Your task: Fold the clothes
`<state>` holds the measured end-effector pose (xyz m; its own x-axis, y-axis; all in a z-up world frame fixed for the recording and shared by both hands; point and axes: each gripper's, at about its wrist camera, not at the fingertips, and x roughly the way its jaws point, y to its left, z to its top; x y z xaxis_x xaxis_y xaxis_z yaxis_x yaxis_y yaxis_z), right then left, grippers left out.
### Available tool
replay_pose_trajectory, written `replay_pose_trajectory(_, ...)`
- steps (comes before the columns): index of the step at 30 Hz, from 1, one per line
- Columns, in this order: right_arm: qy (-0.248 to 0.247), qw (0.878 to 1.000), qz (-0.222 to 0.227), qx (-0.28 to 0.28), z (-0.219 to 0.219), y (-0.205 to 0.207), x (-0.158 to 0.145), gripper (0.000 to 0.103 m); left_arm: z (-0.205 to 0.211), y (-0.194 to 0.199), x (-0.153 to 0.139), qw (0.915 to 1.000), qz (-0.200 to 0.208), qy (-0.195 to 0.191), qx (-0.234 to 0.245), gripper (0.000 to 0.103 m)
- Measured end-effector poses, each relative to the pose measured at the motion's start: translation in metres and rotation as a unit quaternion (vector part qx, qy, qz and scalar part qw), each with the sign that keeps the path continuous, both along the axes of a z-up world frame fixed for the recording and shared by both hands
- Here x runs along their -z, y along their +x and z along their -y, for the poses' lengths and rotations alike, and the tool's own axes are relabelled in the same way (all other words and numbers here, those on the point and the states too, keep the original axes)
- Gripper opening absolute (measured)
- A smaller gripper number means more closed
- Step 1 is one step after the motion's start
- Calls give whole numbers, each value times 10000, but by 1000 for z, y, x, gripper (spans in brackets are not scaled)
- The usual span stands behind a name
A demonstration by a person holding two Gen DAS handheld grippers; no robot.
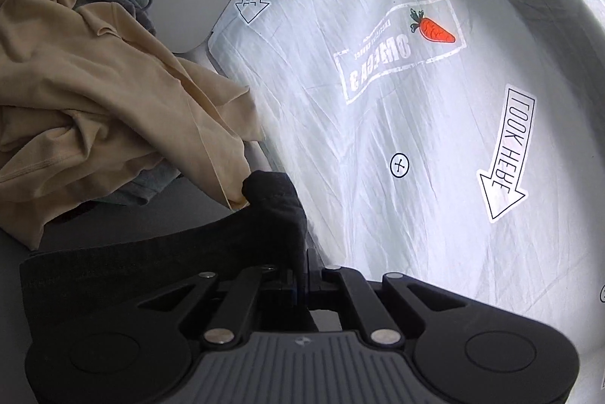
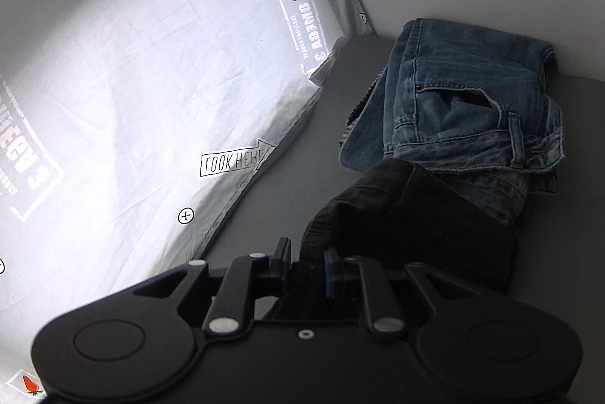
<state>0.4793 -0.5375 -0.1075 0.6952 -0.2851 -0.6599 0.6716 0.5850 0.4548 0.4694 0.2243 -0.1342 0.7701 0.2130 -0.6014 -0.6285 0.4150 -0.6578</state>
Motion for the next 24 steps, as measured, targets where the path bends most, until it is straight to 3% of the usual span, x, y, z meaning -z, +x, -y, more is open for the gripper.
replay_pose_trajectory(2,-100,9997,-214,-86,-2,32,15,21,-1,42,27,9982,-559,127,164,4)
replay_pose_trajectory(4,-302,9980,-528,-193,-7,59,31,24,-4,82,57,9918,-1120,300,537,20)
replay_pose_trajectory(6,-556,9955,-719,-273,-14,73,37,30,-3,101,74,9846,-1379,454,978,35)
replay_pose_trajectory(8,-908,9931,-614,-415,-27,75,27,39,2,101,77,9794,-1325,682,1362,42)
replay_pose_trajectory(9,-1121,9912,-463,-536,-36,71,19,44,6,94,75,9779,-1236,843,1460,51)
replay_pose_trajectory(10,-1361,9878,-319,-689,-48,65,10,55,10,85,73,9760,-1176,999,1538,57)
replay_pose_trajectory(11,-1578,9832,-206,-894,-61,61,3,57,14,75,70,9743,-1145,1114,1586,64)
replay_pose_trajectory(13,-1853,9698,-150,-1580,-91,56,-4,57,22,53,67,9725,-1051,1223,1680,65)
replay_pose_trajectory(15,-2169,9428,-139,-2529,-132,49,-6,56,30,32,65,9711,-991,1243,1781,64)
replay_pose_trajectory(18,-2688,8831,-89,-3844,-202,25,-2,50,46,14,69,9628,-1138,1520,1923,64)
replay_pose_trajectory(20,-2886,8399,-40,-4597,-245,8,3,21,53,8,77,9571,-1297,1641,2006,64)
replay_pose_trajectory(21,-2926,8197,-17,-4924,-263,0,6,14,55,5,81,9552,-1341,1679,2034,64)
replay_pose_trajectory(23,-2861,7881,14,-5450,-294,-11,13,9,57,5,89,9538,-1363,1752,2027,64)
replay_pose_trajectory(24,-2811,7782,13,-5616,-304,-13,18,9,57,7,94,9532,-1386,1778,2013,64)
